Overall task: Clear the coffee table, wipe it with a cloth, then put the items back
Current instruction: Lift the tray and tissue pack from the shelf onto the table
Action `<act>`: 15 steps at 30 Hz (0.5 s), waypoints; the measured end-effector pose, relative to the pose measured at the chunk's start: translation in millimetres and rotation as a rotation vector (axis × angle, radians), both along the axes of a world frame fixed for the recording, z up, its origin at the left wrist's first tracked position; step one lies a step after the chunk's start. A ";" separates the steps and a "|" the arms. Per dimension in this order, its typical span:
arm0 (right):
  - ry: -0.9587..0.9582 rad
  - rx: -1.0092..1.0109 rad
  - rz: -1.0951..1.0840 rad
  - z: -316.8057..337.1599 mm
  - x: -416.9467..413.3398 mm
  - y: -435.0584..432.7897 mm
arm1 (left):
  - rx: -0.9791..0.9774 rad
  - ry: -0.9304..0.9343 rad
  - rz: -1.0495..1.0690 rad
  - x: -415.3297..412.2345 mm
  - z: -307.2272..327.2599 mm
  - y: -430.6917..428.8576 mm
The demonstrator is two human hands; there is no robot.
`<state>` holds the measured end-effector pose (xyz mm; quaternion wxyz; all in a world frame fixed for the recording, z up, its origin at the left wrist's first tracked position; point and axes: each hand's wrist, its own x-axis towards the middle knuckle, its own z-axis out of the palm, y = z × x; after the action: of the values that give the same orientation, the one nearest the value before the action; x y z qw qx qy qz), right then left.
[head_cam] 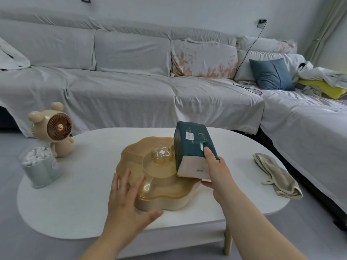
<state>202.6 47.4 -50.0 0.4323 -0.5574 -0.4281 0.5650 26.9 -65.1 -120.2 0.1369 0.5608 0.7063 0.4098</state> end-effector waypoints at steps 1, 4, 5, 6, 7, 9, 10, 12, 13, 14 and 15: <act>0.006 0.000 0.000 0.1 -1.2 1.7 | -0.026 0.059 0.007 -1.3 -1.6 2.4; 0.003 0.012 0.010 0.9 -6.6 8.1 | -0.066 0.116 0.040 -5.2 2.5 17.4; 0.004 0.017 0.012 1.9 -9.6 11.4 | -0.081 0.108 0.042 -7.3 3.9 24.8; 0.005 0.018 0.012 3.1 -12.7 15.6 | -0.102 0.102 0.042 -9.8 4.8 32.3; 0.007 0.018 0.011 4.3 -15.8 20.2 | -0.119 0.104 0.042 -12.3 4.9 39.5; 0.011 0.016 0.008 7.0 -21.1 31.0 | -0.142 0.127 0.047 -15.5 4.9 51.9; 0.018 0.012 0.003 8.4 -22.8 36.8 | -0.152 0.139 0.049 -16.7 4.5 58.4; 0.037 0.014 -0.005 10.7 -26.1 47.3 | -0.158 0.152 0.056 -17.5 4.1 69.7; 0.048 0.027 -0.009 10.8 -27.6 51.4 | -0.149 0.163 0.059 -17.2 3.4 73.6; 0.061 0.048 -0.021 9.9 -29.2 55.2 | -0.131 0.175 0.062 -16.8 2.9 76.3; 0.077 0.072 -0.038 8.4 -30.5 58.7 | -0.105 0.183 0.076 -16.4 2.2 77.8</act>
<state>172.1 106.0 -41.6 0.4790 -0.5273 -0.4206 0.5618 10.5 12.7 -118.0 0.0855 0.5608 0.7570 0.3242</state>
